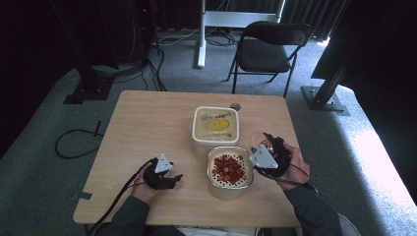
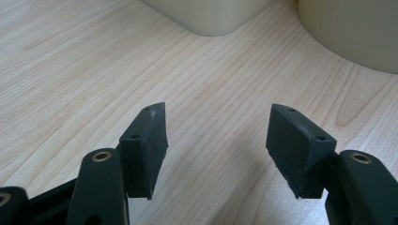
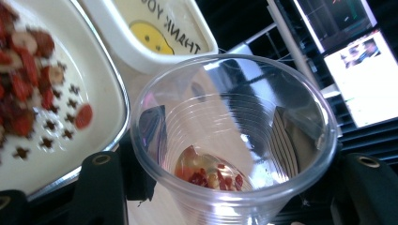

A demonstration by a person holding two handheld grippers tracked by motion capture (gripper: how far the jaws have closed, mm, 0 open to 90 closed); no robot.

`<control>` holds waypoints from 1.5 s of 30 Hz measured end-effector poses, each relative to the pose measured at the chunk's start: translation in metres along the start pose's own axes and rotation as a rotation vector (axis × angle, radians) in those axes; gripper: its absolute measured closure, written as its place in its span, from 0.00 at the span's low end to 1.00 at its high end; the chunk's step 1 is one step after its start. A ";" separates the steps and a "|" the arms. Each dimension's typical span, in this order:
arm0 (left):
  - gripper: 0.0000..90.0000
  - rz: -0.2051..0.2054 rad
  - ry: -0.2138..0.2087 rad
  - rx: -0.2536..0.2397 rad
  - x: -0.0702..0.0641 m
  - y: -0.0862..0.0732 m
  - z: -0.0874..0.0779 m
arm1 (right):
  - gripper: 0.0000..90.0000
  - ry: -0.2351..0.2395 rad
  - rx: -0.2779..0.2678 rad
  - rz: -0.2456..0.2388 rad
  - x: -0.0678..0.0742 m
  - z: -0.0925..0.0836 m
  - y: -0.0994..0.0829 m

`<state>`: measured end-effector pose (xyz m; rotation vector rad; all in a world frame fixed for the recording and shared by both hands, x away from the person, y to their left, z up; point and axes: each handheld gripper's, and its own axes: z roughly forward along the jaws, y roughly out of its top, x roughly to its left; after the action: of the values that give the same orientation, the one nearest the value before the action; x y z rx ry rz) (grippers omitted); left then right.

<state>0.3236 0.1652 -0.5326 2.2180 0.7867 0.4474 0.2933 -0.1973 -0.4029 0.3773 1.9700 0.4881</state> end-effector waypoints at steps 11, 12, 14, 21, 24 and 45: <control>0.44 -0.002 -0.004 -0.003 0.000 0.000 0.000 | 0.40 -0.057 0.043 -0.264 0.010 -0.001 0.016; 0.44 -0.002 -0.005 -0.003 0.000 0.000 0.000 | 0.40 -0.060 0.048 -0.279 0.011 -0.001 0.016; 0.44 -0.001 -0.005 -0.003 0.000 0.000 0.000 | 0.40 -0.071 0.054 -0.321 0.013 -0.001 0.017; 0.44 -0.001 -0.006 -0.002 -0.001 0.000 0.001 | 0.40 -0.116 0.081 -0.450 0.019 -0.001 0.021; 0.44 0.000 -0.006 -0.003 -0.001 0.000 0.000 | 0.40 -0.140 0.095 -0.515 0.023 -0.002 0.022; 0.44 0.000 -0.008 -0.005 -0.001 0.000 0.000 | 0.39 -0.273 0.138 -0.763 0.037 -0.003 0.022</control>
<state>0.3235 0.1643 -0.5326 2.2141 0.7806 0.4396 0.2757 -0.1616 -0.4202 -0.2245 1.7190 -0.1823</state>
